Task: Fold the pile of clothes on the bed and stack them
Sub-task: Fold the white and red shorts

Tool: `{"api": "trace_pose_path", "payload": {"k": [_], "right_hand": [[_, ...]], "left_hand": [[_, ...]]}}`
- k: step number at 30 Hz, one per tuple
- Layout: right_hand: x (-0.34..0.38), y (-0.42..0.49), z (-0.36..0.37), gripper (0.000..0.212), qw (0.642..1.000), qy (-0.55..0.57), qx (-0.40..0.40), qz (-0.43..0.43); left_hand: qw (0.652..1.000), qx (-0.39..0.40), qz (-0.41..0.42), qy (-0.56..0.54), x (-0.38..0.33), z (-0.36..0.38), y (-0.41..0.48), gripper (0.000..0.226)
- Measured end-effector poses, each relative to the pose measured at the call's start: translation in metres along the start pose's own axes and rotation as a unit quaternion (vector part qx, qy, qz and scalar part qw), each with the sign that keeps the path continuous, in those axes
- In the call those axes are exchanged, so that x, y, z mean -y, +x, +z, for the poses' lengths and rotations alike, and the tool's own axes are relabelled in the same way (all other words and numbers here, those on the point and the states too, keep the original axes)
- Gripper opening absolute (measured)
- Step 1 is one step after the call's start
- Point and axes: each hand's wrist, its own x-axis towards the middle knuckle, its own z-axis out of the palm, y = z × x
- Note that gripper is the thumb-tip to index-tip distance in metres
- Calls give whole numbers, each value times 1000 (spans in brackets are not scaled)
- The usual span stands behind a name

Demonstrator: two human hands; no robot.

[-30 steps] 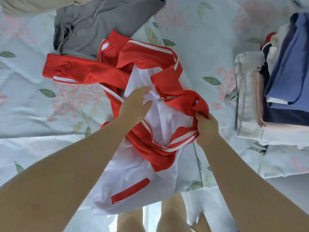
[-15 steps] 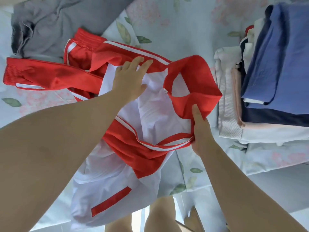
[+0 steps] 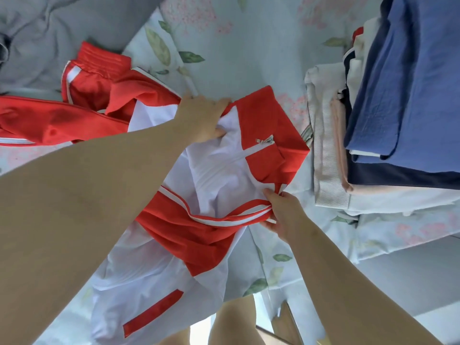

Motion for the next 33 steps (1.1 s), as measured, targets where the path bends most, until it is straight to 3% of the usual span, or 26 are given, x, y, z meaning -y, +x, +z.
{"api": "trace_pose_path", "payload": {"k": [5, 8, 12, 15, 22, 24, 29, 33], "right_hand": [[10, -11, 14, 13, 996, 80, -19, -23], [25, -28, 25, 18, 994, 53, -32, -91], [54, -73, 44, 21, 984, 10, -15, -178], [78, -120, 64, 22, 971, -16, 23, -237], [137, -255, 119, 17, 916, -89, 78, -382], [156, -295, 130, 18, 894, -89, 90, -429], [194, -391, 144, 15, 838, -54, 121, -530], [212, -462, 140, 22, 787, -15, 128, -604]], "left_hand": [[984, 59, -77, -151, 5, -3, -34, 31], [930, 60, -150, -329, 17, -25, -70, 26], [858, -12, -212, -467, 41, -76, -126, 21], [809, -101, -245, -524, 53, -121, -168, 31], [707, -271, -261, -599, 93, -235, -264, 26], [695, -319, -237, -600, 101, -272, -288, 18], [678, -409, -173, -585, 110, -356, -339, 37], [679, -466, -128, -552, 109, -409, -370, 10]]}}
